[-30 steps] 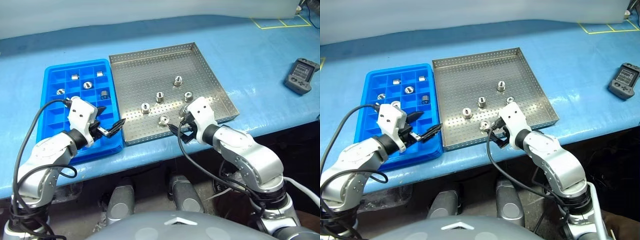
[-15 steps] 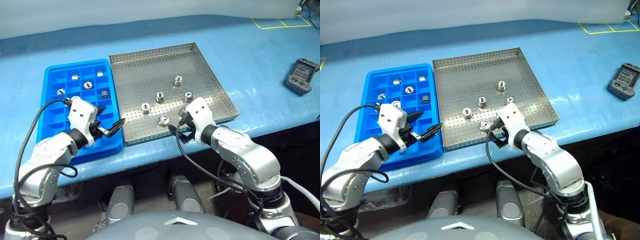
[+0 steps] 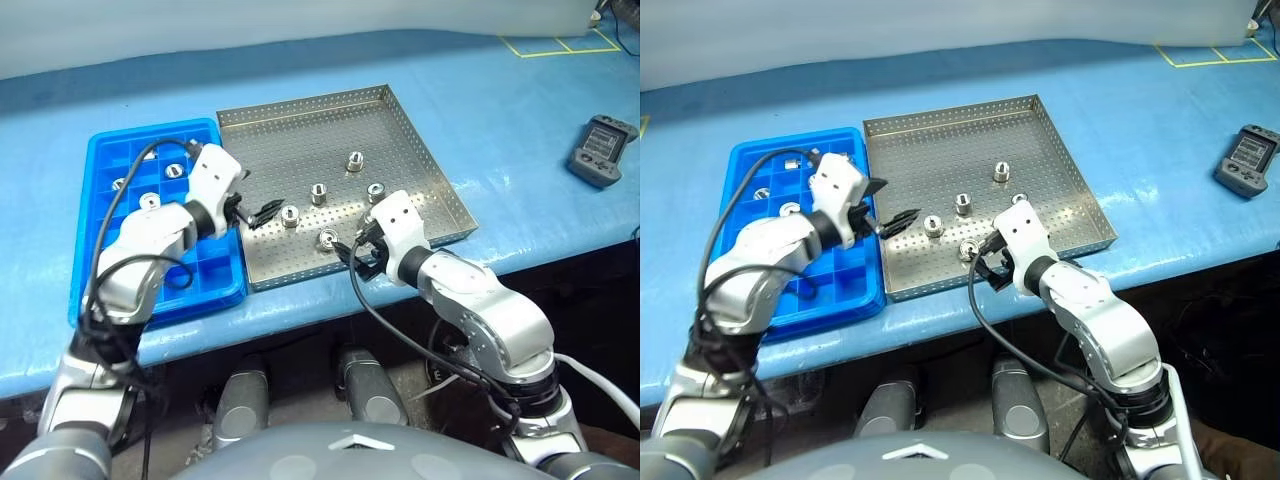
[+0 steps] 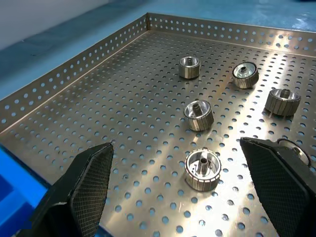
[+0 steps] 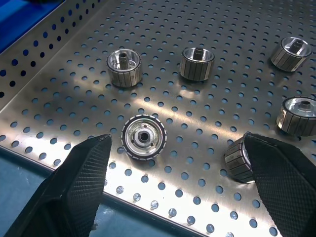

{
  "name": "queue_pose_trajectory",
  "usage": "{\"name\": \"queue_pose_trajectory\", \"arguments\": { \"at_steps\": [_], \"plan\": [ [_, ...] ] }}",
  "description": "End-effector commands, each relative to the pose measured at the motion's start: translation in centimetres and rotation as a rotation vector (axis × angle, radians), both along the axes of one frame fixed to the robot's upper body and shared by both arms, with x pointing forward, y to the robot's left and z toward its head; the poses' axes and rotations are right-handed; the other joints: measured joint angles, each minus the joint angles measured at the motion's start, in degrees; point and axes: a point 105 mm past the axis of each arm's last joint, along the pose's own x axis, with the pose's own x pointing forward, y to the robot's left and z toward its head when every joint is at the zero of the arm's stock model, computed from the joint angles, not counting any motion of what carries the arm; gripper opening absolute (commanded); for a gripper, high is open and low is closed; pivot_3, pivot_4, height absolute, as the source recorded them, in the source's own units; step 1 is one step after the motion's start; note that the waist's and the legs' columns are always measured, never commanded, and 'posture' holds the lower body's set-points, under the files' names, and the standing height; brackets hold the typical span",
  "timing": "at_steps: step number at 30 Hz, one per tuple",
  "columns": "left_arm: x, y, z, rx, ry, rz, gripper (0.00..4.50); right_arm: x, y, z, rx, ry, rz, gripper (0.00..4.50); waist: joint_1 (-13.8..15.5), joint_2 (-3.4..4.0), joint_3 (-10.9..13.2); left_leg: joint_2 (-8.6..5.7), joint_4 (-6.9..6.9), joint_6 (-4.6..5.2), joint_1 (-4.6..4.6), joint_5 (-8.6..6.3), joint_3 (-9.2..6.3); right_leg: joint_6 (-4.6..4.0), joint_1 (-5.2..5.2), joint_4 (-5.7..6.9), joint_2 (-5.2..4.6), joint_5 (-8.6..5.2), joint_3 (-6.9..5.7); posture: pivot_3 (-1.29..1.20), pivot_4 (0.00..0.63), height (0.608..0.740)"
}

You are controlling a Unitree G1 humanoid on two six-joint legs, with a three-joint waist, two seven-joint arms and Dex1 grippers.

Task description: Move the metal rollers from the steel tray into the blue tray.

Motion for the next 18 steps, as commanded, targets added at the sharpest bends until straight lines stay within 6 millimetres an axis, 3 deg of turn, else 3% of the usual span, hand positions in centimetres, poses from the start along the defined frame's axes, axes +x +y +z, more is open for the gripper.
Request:
{"name": "queue_pose_trajectory", "arguments": {
  "at_steps": [1, 5, 15, 18],
  "plan": [
    [1.3, -1.4, -0.4, 0.060, -0.017, -0.045, 4.46, -0.1, 0.3, 1.1, 0.021, -0.054, 0.005, 4.50, -0.21, 0.00, 0.00, 0.00, 0.00, 0.00, 0.00, 0.00, 0.00, 0.00, 0.00, 0.00, 0.00, 0.00, 0.01, -0.09, 0.150, 0.740],
    [2.5, -2.5, -2.0, 0.099, 0.022, -0.063, 4.46, -0.2, 0.5, 1.0, 0.030, -0.053, -0.002, 4.50, -0.56, 0.00, 0.00, 0.00, 0.00, 0.01, -0.01, 0.00, 0.01, 0.01, -0.02, 0.00, 0.01, 0.01, 0.04, -0.10, 0.150, 0.740],
    [1.9, -3.9, -6.0, 0.235, 0.118, -0.135, 4.46, 0.0, 1.2, 1.3, 0.066, -0.069, -0.011, 4.50, -1.01, 0.00, 0.00, 0.00, 0.01, 0.01, 0.00, 0.00, 0.02, 0.04, -0.03, 0.07, 0.04, 0.02, 0.11, -0.10, 0.150, 0.740],
    [1.8, -4.1, -6.1, 0.230, 0.121, -0.132, 3.83, 0.0, 1.4, 1.2, 0.071, -0.067, -0.009, 4.50, -0.98, 0.02, -0.02, 0.00, 0.02, 0.01, 0.03, 0.00, 0.02, 0.04, -0.01, 0.08, 0.04, 0.02, 0.12, -0.10, 0.150, 0.740]
  ]
}}
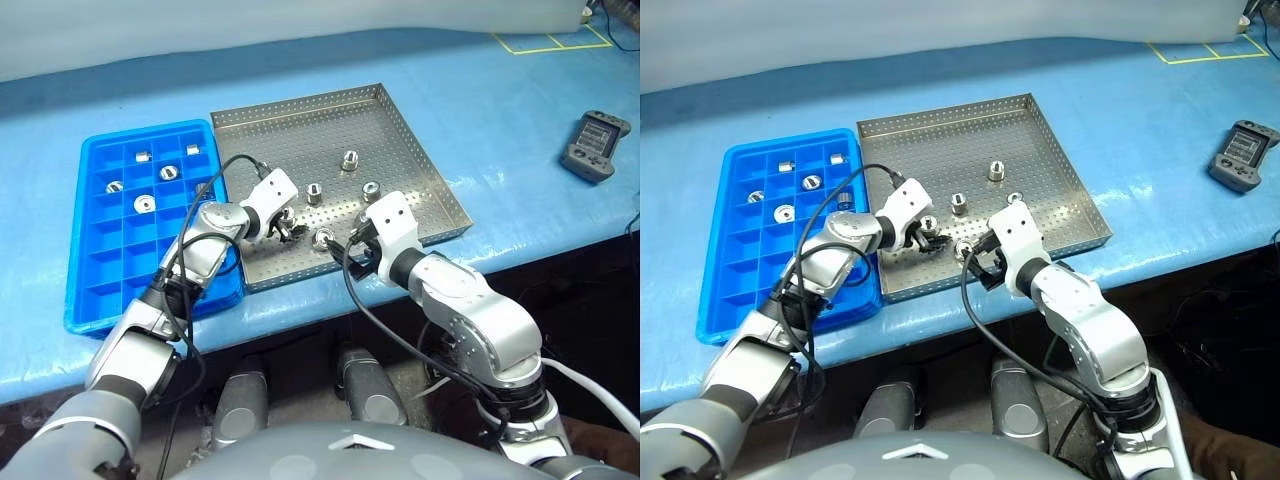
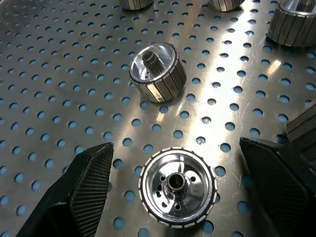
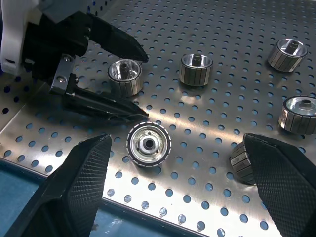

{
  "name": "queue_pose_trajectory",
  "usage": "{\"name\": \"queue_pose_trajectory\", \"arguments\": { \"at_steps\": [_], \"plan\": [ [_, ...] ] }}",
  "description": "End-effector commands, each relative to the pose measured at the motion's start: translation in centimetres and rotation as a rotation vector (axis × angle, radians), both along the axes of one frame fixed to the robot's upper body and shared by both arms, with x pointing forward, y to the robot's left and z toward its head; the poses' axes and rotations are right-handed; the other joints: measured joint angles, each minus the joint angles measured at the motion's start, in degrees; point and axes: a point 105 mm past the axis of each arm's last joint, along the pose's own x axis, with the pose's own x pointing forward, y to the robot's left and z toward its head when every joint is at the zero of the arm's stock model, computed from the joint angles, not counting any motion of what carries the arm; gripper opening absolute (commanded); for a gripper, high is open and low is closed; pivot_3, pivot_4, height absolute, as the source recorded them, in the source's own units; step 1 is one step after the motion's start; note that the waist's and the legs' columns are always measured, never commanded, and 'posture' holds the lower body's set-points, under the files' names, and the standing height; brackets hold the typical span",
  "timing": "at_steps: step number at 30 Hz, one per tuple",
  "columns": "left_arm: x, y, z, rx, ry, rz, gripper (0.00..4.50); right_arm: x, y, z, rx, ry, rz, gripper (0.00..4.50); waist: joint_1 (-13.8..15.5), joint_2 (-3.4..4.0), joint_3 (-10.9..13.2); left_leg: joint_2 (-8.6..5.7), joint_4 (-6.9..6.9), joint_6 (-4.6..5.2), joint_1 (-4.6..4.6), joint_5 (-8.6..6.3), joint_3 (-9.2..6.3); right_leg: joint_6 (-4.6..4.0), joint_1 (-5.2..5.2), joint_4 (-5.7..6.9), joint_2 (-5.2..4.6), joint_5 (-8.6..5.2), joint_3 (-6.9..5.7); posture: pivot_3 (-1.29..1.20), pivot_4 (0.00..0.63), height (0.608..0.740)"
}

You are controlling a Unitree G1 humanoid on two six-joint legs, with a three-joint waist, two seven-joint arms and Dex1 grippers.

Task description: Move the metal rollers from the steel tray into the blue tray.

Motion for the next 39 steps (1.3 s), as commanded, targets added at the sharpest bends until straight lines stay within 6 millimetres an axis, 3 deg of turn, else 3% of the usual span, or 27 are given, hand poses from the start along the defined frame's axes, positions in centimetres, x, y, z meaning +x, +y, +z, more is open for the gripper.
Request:
{"name": "queue_pose_trajectory", "arguments": {
  "at_steps": [1, 6, 7, 10, 16, 22, 28, 39],
  "plan": [
    [0.0, -0.7, 1.0, -0.005, -0.042, -0.021, 3.52, 0.2, 0.4, 1.2, 0.020, -0.057, 0.007, 4.50, 0.00, 0.00, 0.00, 0.00, 0.01, 0.00, 0.00, 0.00, 0.00, 0.00, 0.00, 0.00, 0.00, 0.00, 0.00, -0.10, 0.150, 0.740],
    [-0.1, 0.0, 1.9, -0.029, -0.074, 0.026, 1.84, 0.3, 0.5, 1.0, 0.021, -0.051, 0.009, 4.50, -0.17, 0.00, 0.00, 0.00, 0.04, 0.00, 0.00, 0.00, 0.01, 0.01, -0.01, 0.03, 0.00, 0.01, 0.02, -0.10, 0.150, 0.740],
    [-0.1, 0.2, 2.2, -0.044, -0.084, 0.045, 1.69, 0.3, 0.6, 0.9, 0.020, -0.050, 0.012, 4.50, -0.27, 0.00, 0.00, 0.00, 0.04, 0.00, -0.01, 0.00, 0.00, 0.01, -0.01, 0.03, 0.00, 0.01, 0.02, -0.10, 0.150, 0.740],
    [-0.1, 1.1, 4.2, -0.135, -0.143, 0.138, 1.69, 0.4, 1.2, 1.1, 0.027, -0.054, 0.033, 4.50, -0.28, 0.00, 0.00, 0.00, 0.03, 0.00, -0.02, 0.00, 0.00, 0.02, -0.04, 0.04, 0.01, 0.01, 0.04, -0.06, 0.150, 0.740],
    [-1.1, 4.9, 8.5, -0.310, -0.313, 0.395, 1.69, 0.7, 3.5, 2.5, 0.085, -0.087, 0.107, 4.50, 0.55, 0.00, 0.00, 0.02, 0.04, 0.01, 0.05, 0.01, -0.01, 0.04, -0.03, 0.14, 0.04, 0.03, 0.05, -0.01, 0.150, 0.740],
    [-3.4, 13.4, 10.2, -0.286, -0.506, 0.807, 1.69, 0.5, 6.0, 3.4, 0.109, -0.135, 0.212, 4.50, 1.38, 0.00, 0.00, 0.02, 0.05, 0.01, 0.16, 0.01, 0.00, 0.04, 0.07, 0.13, 0.05, 0.03, 0.05, 0.04, 0.150, 0.740],
    [-6.0, 18.8, 9.3, -0.265, -0.535, 1.058, 1.69, 0.0, 7.8, 4.2, 0.140, -0.184, 0.298, 4.50, 2.47, -0.04, -0.02, 0.02, 0.11, 0.00, 0.21, 0.01, -0.03, 0.04, 0.19, 0.07, 0.04, 0.03, 0.01, 0.06, 0.150, 0.740],
    [-6.2, 22.1, 5.2, -0.124, -0.456, 1.211, 1.69, -0.5, 9.0, 4.1, 0.146, -0.209, 0.357, 4.50, 3.88, -0.06, -0.02, 0.02, 0.26, -0.01, 0.32, 0.00, -0.15, 0.04, 0.40, 0.02, 0.04, 0.03, -0.11, 0.07, 0.150, 0.740]
  ]
}}
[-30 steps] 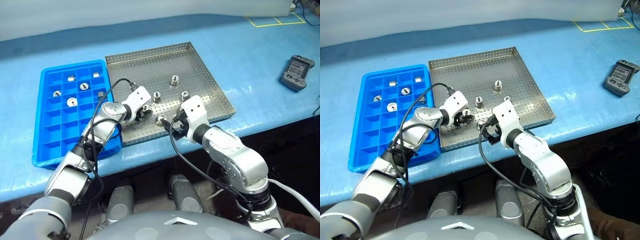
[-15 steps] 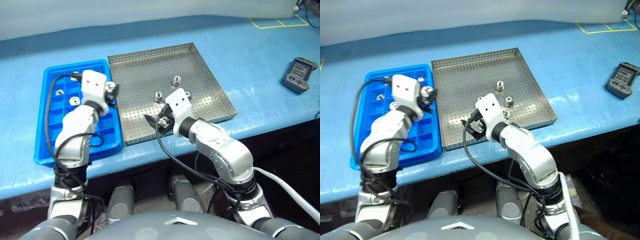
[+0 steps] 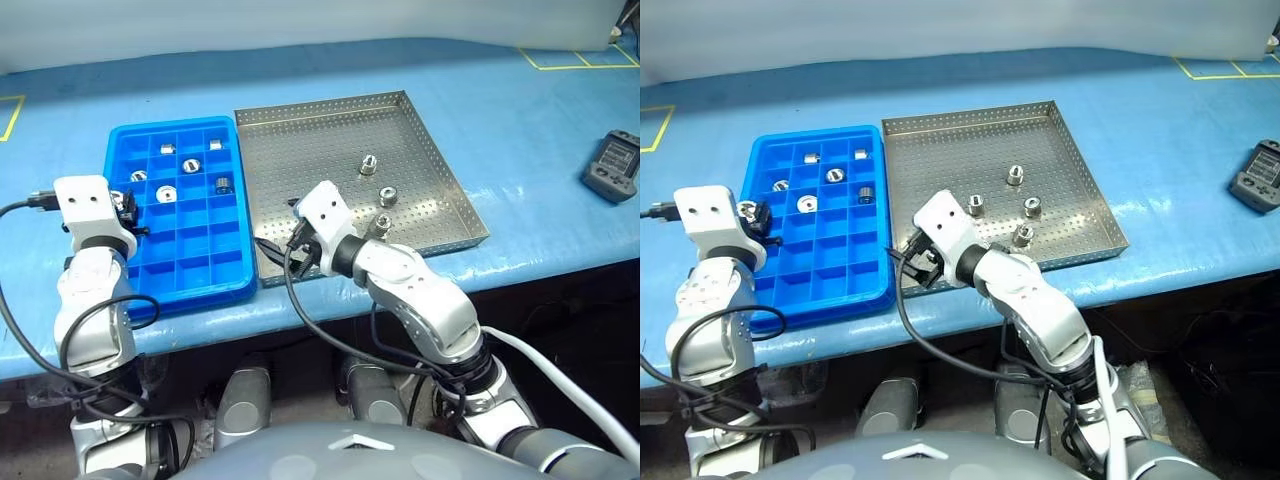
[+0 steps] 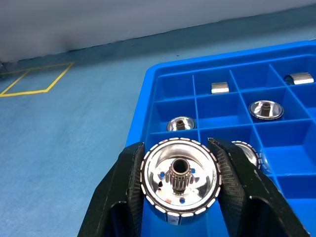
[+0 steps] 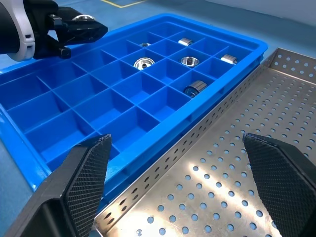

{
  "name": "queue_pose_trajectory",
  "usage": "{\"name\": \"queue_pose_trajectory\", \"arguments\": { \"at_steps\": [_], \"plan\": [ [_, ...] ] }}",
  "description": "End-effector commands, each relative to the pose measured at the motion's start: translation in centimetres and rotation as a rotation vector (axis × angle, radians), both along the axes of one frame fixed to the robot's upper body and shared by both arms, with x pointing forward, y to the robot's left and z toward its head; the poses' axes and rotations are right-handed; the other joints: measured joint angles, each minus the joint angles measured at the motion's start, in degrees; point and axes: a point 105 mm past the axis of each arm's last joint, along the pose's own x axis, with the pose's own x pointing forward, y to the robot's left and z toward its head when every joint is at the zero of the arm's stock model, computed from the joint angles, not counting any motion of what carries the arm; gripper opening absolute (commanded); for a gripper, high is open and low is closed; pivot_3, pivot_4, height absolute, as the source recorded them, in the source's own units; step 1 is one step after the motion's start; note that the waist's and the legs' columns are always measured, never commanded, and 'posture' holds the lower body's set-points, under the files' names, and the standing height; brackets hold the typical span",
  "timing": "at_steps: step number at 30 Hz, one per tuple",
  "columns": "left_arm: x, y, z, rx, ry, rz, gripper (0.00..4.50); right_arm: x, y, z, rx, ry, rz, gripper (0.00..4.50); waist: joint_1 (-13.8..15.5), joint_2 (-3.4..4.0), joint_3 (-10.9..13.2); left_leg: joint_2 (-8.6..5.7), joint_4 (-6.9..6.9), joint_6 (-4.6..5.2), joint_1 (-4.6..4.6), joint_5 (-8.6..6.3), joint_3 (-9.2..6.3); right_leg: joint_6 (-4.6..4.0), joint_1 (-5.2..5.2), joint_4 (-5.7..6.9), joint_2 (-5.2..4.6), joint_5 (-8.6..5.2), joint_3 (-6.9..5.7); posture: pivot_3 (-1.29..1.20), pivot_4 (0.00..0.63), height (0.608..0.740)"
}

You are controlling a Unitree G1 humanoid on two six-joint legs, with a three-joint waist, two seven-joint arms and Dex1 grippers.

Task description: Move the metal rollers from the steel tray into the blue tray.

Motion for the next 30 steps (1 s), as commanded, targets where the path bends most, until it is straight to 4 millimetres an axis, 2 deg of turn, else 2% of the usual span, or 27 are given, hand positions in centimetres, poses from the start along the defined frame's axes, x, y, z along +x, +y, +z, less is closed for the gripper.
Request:
{"name": "queue_pose_trajectory", "arguments": {
  "at_steps": [1, 6, 9, 13, 14, 15, 17, 20, 22, 26, 28, 30],
  "plan": [
    [0.3, 0.7, -0.1, 0.021, -0.002, 0.040, 1.69, -0.2, 0.2, 1.1, 0.030, -0.046, 0.006, 4.50, -0.02, 0.00, 0.00, 0.00, 0.00, 0.00, 0.00, 0.00, -0.01, 0.00, 0.00, 0.00, 0.00, 0.00, -0.01, 0.06, 0.150, 0.740],
    [0.7, 0.2, -0.8, -0.012, 0.017, 0.029, 1.69, -0.6, -0.1, 0.9, 0.026, -0.045, 0.009, 4.50, -0.14, 0.00, 0.00, 0.01, -0.02, 0.00, 0.00, 0.00, -0.02, 0.00, -0.01, 0.00, 0.00, 0.00, -0.02, 0.04, 0.150, 0.740],
    [1.2, -0.9, -0.2, -0.050, -0.018, -0.024, 2.71, -0.6, -0.4, 0.7, 0.019, -0.046, -0.004, 4.50, -0.34, -0.01, 0.00, 0.01, -0.01, -0.01, -0.01, 0.00, -0.01, 0.00, 0.00, -0.02, -0.01, 0.00, -0.02, 0.03, 0.150, 0.740],
    [2.2, -3.6, 1.9, -0.065, -0.089, -0.159, 3.96, -0.5, -0.9, 0.7, 0.019, -0.046, -0.026, 4.50, -0.39, -0.01, 0.00, 0.01, -0.01, -0.01, -0.02, 0.00, -0.03, 0.00, 0.00, -0.02, -0.01, 0.00, -0.03, 0.02, 0.150, 0.740],
    [2.6, -4.9, 2.8, -0.070, -0.113, -0.229, 4.31, -0.4, -1.1, 0.7, 0.019, -0.047, -0.034, 4.50, -0.43, -0.01, 0.00, 0.00, -0.01, -0.01, -0.03, 0.00, -0.02, 0.00, 0.00, -0.02, -0.01, 0.00, -0.02, 0.00, 0.150, 0.740],
    [3.0, -6.3, 3.6, -0.081, -0.137, -0.301, 4.45, -0.4, -1.4, 0.8, 0.020, -0.047, -0.040, 4.50, -0.38, -0.02, 0.01, 0.00, 0.00, -0.01, -0.04, 0.00, -0.02, 0.00, 0.00, -0.03, -0.02, 0.00, -0.02, 0.00, 0.150, 0.740],
    [3.5, -9.2, 4.9, -0.090, -0.163, -0.449, 4.45, -0.2, -2.2, 0.8, 0.018, -0.047, -0.064, 4.50, -0.38, -0.02, 0.01, -0.01, 0.03, -0.01, -0.08, -0.01, -0.03, 0.00, 0.00, -0.04, -0.02, 0.00, -0.02, -0.02, 0.150, 0.740],
    [3.7, -13.4, 5.2, -0.100, -0.124, -0.687, 4.45, -0.1, -3.7, 0.5, -0.003, -0.032, -0.107, 4.50, -0.89, -0.01, 0.00, -0.01, 0.05, -0.01, -0.08, -0.01, -0.01, 0.01, 0.04, -0.08, -0.02, 0.00, -0.01, -0.04, 0.150, 0.740],
    [3.7, -16.1, 4.3, -0.103, -0.051, -0.834, 4.45, -0.3, -5.1, -0.1, -0.047, -0.029, -0.141, 4.50, -1.17, -0.01, 0.01, -0.02, 0.05, -0.01, -0.08, -0.02, -0.01, 0.01, 0.04, -0.09, -0.02, 0.00, 0.00, -0.04, 0.150, 0.740],
    [3.9, -18.9, 2.9, -0.090, 0.036, -0.982, 4.45, -0.7, -7.0, -1.0, -0.097, -0.004, -0.194, 4.50, -2.33, -0.01, 0.02, -0.02, 0.04, 0.04, -0.09, -0.05, 0.01, 0.01, 0.02, -0.12, -0.01, 0.00, 0.02, -0.09, 0.150, 0.740],
    [3.2, -21.8, 1.8, -0.083, 0.109, -1.140, 4.45, -1.2, -8.0, -1.4, -0.114, 0.019, -0.225, 4.50, -2.88, 0.01, 0.03, 0.00, 0.04, 0.04, -0.09, -0.05, 0.02, 0.01, -0.01, -0.11, 0.00, 0.00, 0.02, -0.10, 0.150, 0.740],
    [2.6, -23.8, 0.7, -0.047, 0.173, -1.247, 4.45, -1.6, -8.5, -1.7, -0.122, 0.036, -0.243, 4.50, -3.15, 0.01, 0.02, 0.00, 0.05, 0.05, -0.09, -0.06, 0.00, 0.01, 0.00, -0.10, 0.01, 0.00, 0.02, -0.12, 0.150, 0.740]
  ]
}}
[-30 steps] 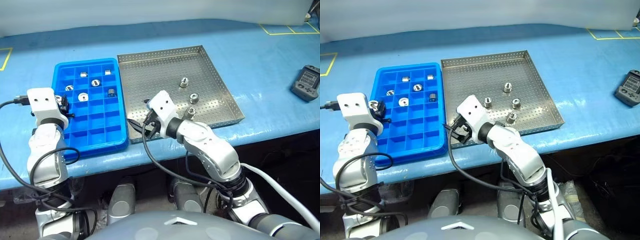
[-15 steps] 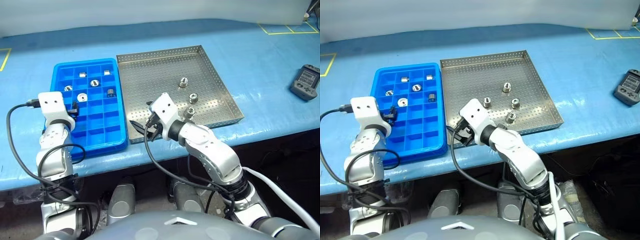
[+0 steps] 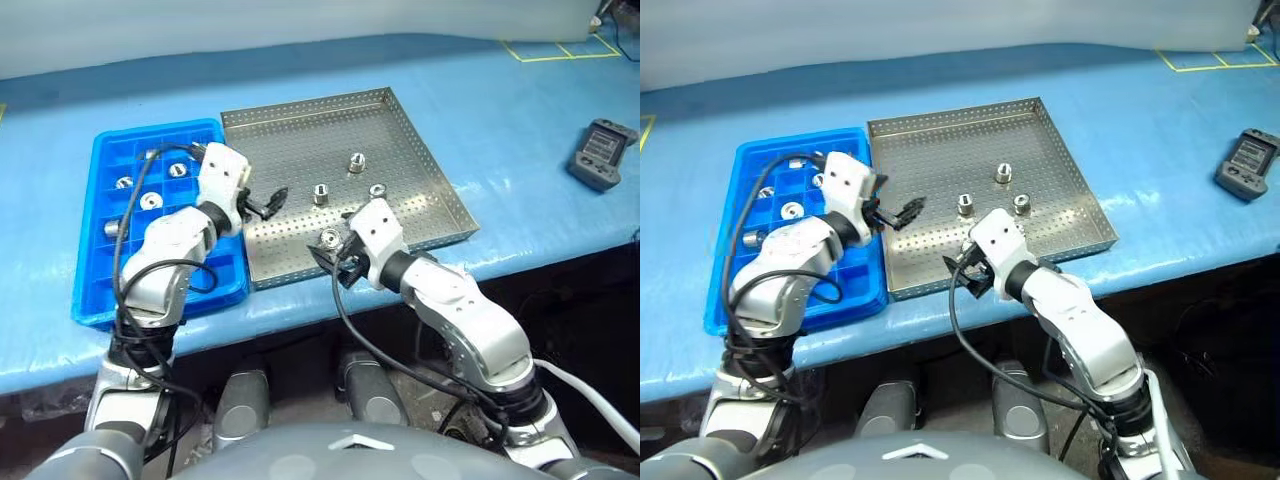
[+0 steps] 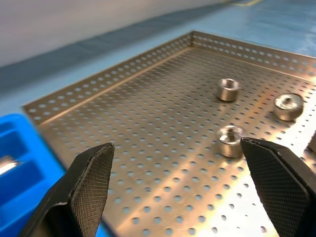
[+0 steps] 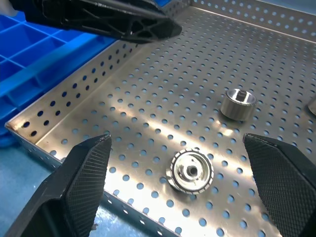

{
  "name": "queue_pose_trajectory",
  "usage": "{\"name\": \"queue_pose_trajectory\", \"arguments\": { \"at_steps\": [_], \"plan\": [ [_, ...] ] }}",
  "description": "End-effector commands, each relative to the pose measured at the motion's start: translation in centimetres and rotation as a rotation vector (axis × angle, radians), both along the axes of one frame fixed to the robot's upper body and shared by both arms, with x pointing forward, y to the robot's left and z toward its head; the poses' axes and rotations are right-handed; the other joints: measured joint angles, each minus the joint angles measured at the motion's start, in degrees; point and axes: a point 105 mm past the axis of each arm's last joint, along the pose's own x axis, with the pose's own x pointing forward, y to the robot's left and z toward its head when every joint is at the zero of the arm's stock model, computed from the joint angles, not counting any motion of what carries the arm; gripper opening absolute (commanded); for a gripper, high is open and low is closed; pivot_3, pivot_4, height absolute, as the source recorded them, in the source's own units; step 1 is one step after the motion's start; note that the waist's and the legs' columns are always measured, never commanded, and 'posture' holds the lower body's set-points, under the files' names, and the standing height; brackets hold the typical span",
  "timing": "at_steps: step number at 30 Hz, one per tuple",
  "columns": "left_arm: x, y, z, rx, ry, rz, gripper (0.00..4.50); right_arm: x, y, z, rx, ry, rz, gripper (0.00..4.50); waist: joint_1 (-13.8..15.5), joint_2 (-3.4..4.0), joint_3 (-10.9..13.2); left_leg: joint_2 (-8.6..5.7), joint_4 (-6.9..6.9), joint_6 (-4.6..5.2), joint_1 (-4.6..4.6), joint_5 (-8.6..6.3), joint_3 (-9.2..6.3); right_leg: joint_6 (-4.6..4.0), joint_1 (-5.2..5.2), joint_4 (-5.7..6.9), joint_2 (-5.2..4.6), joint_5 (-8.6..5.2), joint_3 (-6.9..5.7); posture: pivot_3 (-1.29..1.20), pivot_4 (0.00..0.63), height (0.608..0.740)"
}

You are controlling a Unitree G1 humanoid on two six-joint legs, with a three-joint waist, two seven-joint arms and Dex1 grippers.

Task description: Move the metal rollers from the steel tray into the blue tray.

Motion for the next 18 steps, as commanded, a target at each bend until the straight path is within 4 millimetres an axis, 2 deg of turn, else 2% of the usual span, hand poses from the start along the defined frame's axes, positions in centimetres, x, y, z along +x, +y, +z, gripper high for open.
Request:
{"name": "queue_pose_trajectory", "arguments": {
  "at_steps": [1, 5, 13, 16, 18],
  "plan": [
    [-1.1, -3.3, -0.9, 0.049, 0.026, -0.187, 4.45, -0.5, -0.6, 1.1, 0.009, -0.034, -0.022, 4.50, -0.37, 0.00, 0.00, -0.01, 0.00, 0.00, 0.01, 0.00, 0.01, 0.00, 0.02, -0.01, -0.01, 0.00, 0.01, -0.12, 0.150, 0.740],
    [-1.3, -4.7, -2.4, 0.112, 0.056, -0.248, 4.45, -0.8, -0.4, 0.8, 0.018, -0.014, -0.040, 4.50, -1.57, 0.00, 0.00, -0.01, 0.03, 0.04, 0.01, -0.02, 0.11, 0.01, -0.02, -0.02, -0.01, 0.00, 0.11, -0.14, 0.150, 0.740],
    [-0.9, -4.8, -4.8, 0.282, 0.049, -0.244, 4.45, -1.1, 0.2, 0.5, 0.039, 0.002, -0.044, 4.50, -2.81, 0.01, 0.00, -0.02, 0.02, 0.05, -0.02, -0.03, 0.07, 0.01, -0.04, -0.01, 0.00, 0.00, 0.11, -0.14, 0.150, 0.740],
    [-1.1, -4.9, -5.3, 0.303, 0.058, -0.253, 3.89, -1.0, 0.3, 0.5, 0.042, 0.000, -0.049, 4.50, -2.88, 0.01, 0.00, -0.01, 0.01, 0.06, -0.03, -0.04, 0.07, 0.01, -0.07, -0.01, 0.00, 0.00, 0.11, -0.14, 0.150, 0.740],
    [-1.3, -4.8, -5.7, 0.324, 0.066, -0.268, 3.25, -0.8, 0.3, 0.6, 0.043, -0.004, -0.052, 4.50, -2.87, 0.01, 0.00, -0.01, 0.00, 0.06, -0.03, -0.04, 0.06, 0.01, -0.08, 0.00, 0.00, 0.00, 0.10, -0.14, 0.150, 0.740]
  ]
}}
